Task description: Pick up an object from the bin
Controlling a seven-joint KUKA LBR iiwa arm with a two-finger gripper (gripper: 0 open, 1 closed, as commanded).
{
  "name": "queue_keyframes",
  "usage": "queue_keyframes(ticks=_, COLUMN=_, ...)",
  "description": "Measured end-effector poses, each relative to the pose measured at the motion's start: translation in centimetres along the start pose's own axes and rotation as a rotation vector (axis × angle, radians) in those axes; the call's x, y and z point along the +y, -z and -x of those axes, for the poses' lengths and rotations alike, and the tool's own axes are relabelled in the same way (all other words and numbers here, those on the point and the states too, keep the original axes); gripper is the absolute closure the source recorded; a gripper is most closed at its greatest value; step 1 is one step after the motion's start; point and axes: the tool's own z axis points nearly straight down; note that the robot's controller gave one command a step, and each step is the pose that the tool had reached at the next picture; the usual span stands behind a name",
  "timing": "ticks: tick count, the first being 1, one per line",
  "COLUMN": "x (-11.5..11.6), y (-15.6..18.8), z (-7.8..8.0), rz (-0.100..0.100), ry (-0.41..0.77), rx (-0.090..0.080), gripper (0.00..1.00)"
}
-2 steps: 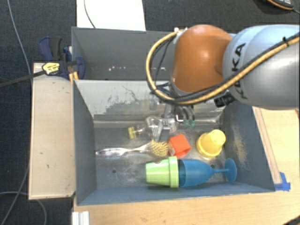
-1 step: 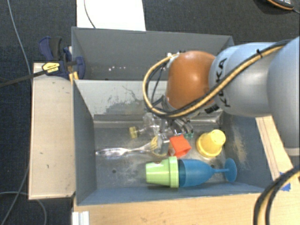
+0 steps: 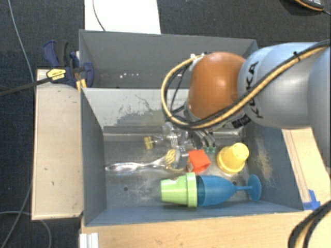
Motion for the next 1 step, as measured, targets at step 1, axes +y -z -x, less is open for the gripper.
queue_keyframes(ticks=1, x=-0.72, y=-4.33, z=-0.29, rz=-0.001, ry=0.089, rx=0.01, gripper=0.0)
